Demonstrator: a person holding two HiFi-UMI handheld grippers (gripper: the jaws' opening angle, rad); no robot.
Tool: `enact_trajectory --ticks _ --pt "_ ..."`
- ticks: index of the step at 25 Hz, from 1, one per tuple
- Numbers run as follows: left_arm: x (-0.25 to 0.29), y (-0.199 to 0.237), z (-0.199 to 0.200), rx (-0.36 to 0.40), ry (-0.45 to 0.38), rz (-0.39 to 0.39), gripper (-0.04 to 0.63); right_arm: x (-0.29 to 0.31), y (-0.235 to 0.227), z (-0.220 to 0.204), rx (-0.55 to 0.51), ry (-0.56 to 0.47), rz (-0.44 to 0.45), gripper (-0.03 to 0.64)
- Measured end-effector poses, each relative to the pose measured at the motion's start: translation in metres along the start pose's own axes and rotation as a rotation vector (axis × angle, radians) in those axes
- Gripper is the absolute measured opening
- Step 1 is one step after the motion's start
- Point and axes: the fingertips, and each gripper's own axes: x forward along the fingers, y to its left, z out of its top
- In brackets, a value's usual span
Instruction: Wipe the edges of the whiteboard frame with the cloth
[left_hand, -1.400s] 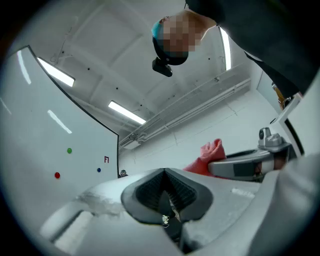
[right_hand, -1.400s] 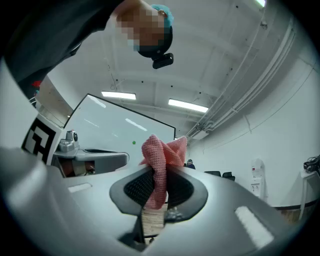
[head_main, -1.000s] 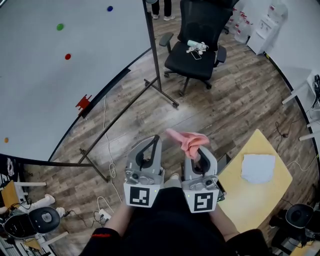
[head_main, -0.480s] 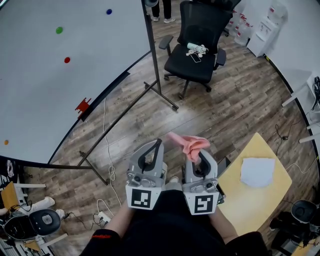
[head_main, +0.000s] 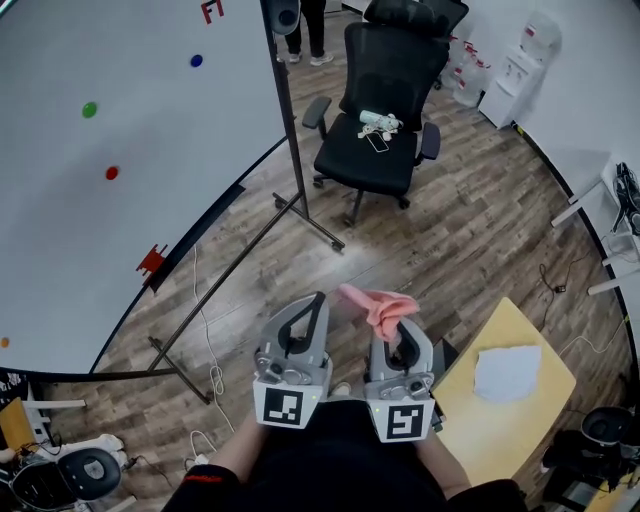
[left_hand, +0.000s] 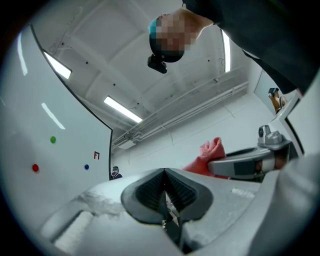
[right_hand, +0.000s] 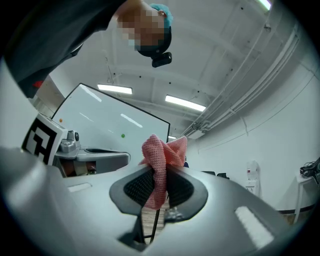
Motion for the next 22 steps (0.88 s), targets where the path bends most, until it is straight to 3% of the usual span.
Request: enact_trajectory --ticks 12,22 --pt "0.076 0.058 -0.033 -0.016 -0.036 -0.036 -0.003 0.093 -0.007 -0.031 -0.022 0.036 -0.007 0.052" --pt "0.108 0.107 -0.053 -0.009 -0.063 -0.048 -0.003 0.156 -0.004 -0.041 -0.045 0.012 -0.03 0.052"
